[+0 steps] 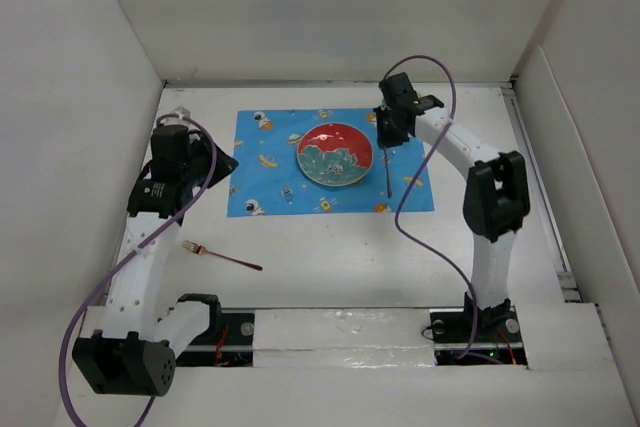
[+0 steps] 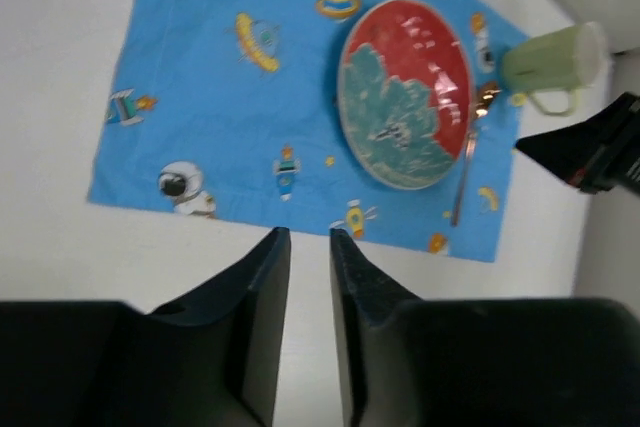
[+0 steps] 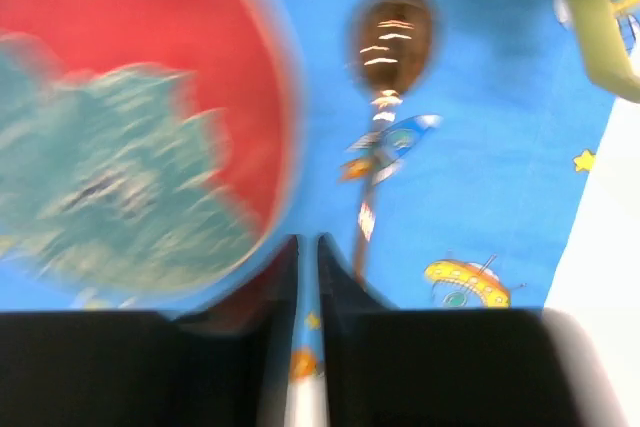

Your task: Set the dinner table for one person

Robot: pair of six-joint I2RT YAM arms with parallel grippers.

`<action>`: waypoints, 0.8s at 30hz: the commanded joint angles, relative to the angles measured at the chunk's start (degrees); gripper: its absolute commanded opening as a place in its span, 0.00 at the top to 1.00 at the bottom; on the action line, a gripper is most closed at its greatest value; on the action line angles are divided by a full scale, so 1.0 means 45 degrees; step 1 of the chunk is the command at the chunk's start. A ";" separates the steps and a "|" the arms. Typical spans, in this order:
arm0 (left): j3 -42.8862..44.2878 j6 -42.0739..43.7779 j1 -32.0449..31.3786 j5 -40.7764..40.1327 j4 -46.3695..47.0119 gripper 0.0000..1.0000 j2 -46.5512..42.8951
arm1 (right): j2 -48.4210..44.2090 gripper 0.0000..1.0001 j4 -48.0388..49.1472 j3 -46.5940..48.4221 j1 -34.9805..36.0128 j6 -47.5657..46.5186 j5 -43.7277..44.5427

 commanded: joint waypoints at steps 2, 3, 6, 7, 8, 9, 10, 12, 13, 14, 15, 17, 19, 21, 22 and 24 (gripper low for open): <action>0.1174 -0.1195 -0.0041 0.1569 0.1691 0.88 -0.0583 | -0.3498 1.00 0.2415 -0.2129 0.1861 -0.0448 -0.2054; 0.1175 -0.1469 -0.0041 0.1958 0.1831 1.00 -0.0971 | -0.3810 1.00 0.2864 -0.2637 0.2313 -0.0507 -0.2736; 0.1623 -0.2232 -0.0041 0.1672 0.1756 1.00 -0.1966 | -0.4127 1.00 0.4487 -0.3831 0.4378 -0.0450 -0.2763; 0.1856 -0.2349 -0.0041 0.1476 0.1561 1.00 -0.2261 | -0.4010 1.00 0.4973 -0.3891 0.4833 -0.0410 -0.2859; 0.2361 -0.2486 -0.0041 0.1203 0.1076 1.00 -0.2458 | -0.3622 1.00 0.5152 -0.3815 0.5282 -0.0391 -0.2995; 0.2714 -0.2526 -0.0041 0.0717 0.0742 1.00 -0.2846 | -0.3386 1.00 0.5309 -0.3717 0.5731 -0.0352 -0.3113; 0.3085 -0.2546 -0.0041 0.0500 0.0410 1.00 -0.3024 | -0.3152 0.93 0.5774 -0.3581 0.6567 -0.0351 -0.3133; 0.4218 -0.2430 -0.0041 -0.0182 -0.0645 0.96 -0.3259 | -0.2157 0.78 0.5761 -0.2649 0.7392 -0.0758 -0.3037; 0.4628 -0.2313 -0.0041 -0.0263 -0.0957 0.92 -0.3280 | -0.1767 0.67 0.5740 -0.2294 0.8150 -0.0916 -0.2842; 0.5405 -0.2196 -0.0041 -0.0438 -0.1637 0.89 -0.3299 | -0.1376 0.60 0.5740 -0.1904 0.8525 -0.1092 -0.2686; 0.5819 -0.1924 -0.0041 -0.0711 -0.2011 0.83 -0.3280 | -0.0521 0.56 0.5643 -0.1146 0.8819 -0.1384 -0.2530; 0.6968 -0.1668 -0.0041 -0.0985 -0.2927 0.76 -0.3202 | 0.0400 0.49 0.5196 -0.0166 0.9617 -0.1697 -0.2237; 0.7679 -0.1355 -0.0041 -0.1182 -0.3439 0.72 -0.3182 | 0.1499 0.47 0.5057 0.0854 1.0287 -0.1953 -0.1805; 0.7932 -0.1122 -0.0041 -0.1124 -0.3635 0.71 -0.3124 | 0.2372 0.43 0.5057 0.1552 1.0617 -0.2070 -0.1280; 0.8029 -0.1043 -0.0041 -0.1046 -0.3810 0.70 -0.3104 | 0.2668 0.41 0.5018 0.1847 1.0754 -0.2070 -0.1143; 0.8011 -0.0887 -0.0041 -0.0792 -0.3967 0.71 -0.3065 | 0.3524 0.40 0.4823 0.2414 1.0951 -0.2129 -0.0849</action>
